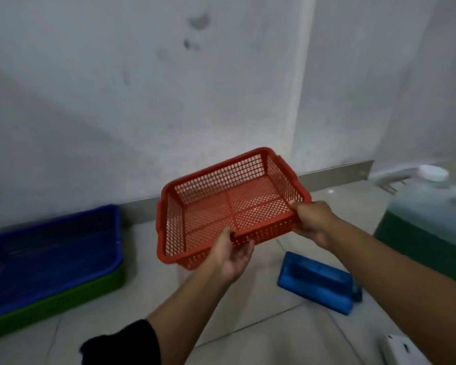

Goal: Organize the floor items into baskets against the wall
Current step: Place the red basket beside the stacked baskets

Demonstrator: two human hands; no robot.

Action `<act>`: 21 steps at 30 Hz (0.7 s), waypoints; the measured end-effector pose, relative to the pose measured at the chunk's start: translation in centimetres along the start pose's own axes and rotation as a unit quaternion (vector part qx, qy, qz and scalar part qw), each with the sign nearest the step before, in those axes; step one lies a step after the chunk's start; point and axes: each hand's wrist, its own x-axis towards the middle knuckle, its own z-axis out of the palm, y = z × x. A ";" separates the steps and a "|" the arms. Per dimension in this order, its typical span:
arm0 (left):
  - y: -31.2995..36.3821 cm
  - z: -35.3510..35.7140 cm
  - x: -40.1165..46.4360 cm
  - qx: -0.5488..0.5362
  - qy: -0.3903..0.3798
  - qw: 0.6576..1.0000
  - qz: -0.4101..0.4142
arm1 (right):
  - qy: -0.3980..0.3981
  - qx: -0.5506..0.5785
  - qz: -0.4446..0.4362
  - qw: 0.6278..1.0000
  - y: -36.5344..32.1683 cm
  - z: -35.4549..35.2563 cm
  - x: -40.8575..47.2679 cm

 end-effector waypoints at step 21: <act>-0.3 -2.4 4.0 0.152 -0.066 0.986 -0.033 | -0.117 -0.094 0.046 0.988 6.9 2.8 2.2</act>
